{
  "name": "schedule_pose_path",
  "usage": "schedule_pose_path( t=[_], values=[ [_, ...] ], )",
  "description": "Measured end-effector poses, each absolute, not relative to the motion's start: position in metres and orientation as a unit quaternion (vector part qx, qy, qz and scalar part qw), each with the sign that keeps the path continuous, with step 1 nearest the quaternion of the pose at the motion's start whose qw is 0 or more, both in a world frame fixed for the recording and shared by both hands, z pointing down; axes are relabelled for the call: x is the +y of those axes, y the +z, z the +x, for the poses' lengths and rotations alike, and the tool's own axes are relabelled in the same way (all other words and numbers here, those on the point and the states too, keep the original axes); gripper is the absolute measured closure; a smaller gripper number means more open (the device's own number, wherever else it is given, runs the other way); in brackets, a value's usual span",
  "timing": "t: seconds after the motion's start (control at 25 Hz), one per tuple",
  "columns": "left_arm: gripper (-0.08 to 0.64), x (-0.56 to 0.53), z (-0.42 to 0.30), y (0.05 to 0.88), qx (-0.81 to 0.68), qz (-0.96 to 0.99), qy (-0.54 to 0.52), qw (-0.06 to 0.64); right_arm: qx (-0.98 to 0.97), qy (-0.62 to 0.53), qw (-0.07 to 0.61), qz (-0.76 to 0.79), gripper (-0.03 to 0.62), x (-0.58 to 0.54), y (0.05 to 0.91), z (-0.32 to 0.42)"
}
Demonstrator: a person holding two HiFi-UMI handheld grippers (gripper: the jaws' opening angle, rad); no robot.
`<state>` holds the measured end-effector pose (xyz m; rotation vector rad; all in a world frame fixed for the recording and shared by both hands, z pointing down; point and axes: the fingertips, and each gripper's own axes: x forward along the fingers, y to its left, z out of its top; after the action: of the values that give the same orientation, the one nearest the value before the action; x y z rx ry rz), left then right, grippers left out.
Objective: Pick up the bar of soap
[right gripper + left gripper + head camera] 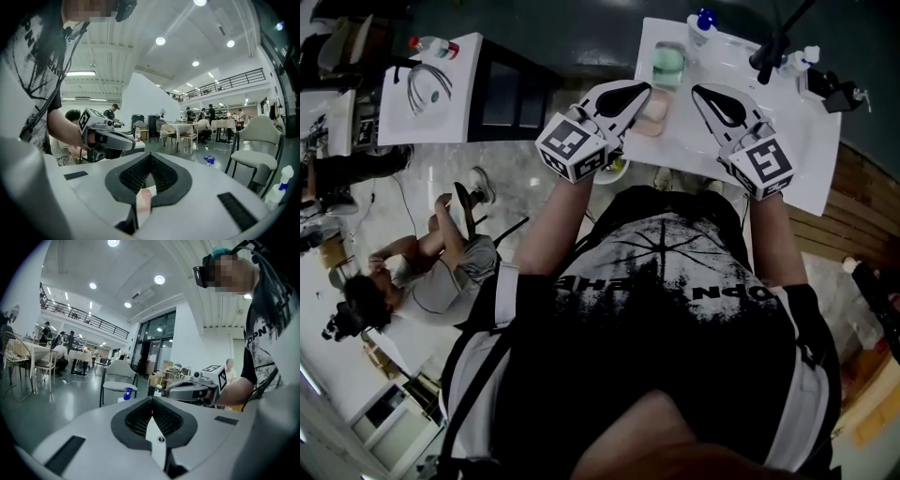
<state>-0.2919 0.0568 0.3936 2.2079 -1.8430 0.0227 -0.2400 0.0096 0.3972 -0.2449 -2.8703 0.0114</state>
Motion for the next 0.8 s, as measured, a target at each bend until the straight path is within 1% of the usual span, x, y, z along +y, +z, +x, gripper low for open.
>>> schedule_pose_path(
  t=[0.2, 0.36, 0.4, 0.48, 0.56, 0.64, 0.8],
  values=[
    [0.549, 0.064, -0.301, 0.408, -0.636, 0.756, 0.01, 0.157, -0.982, 0.005, 0.15, -0.112, 0.577, 0.018, 0.405, -0.251],
    [0.548, 0.072, -0.309, 0.431, -0.627, 0.753, 0.014, 0.197, -0.974, 0.019, 0.179, -0.14, 0.575, 0.031, 0.428, -0.257],
    [0.548, 0.074, -0.31, 0.438, -0.622, 0.755, 0.014, 0.209, -0.97, 0.024, 0.188, -0.149, 0.566, 0.035, 0.435, -0.259],
    [0.546, 0.077, -0.314, 0.45, -0.614, 0.754, 0.012, 0.231, -0.964, 0.03, 0.209, -0.164, 0.503, 0.043, 0.449, -0.263],
    [0.538, 0.081, -0.319, 0.463, -0.61, 0.751, 0.009, 0.253, -0.957, 0.029, 0.23, -0.176, 0.482, 0.05, 0.464, -0.267],
    [0.49, 0.084, -0.323, 0.479, -0.602, 0.749, 0.01, 0.277, -0.95, 0.023, 0.248, -0.186, 0.462, 0.056, 0.478, -0.271],
    [0.437, 0.088, -0.328, 0.509, -0.58, 0.747, 0.014, 0.324, -0.94, 0.007, 0.276, -0.201, 0.433, 0.065, 0.502, -0.282]
  ],
)
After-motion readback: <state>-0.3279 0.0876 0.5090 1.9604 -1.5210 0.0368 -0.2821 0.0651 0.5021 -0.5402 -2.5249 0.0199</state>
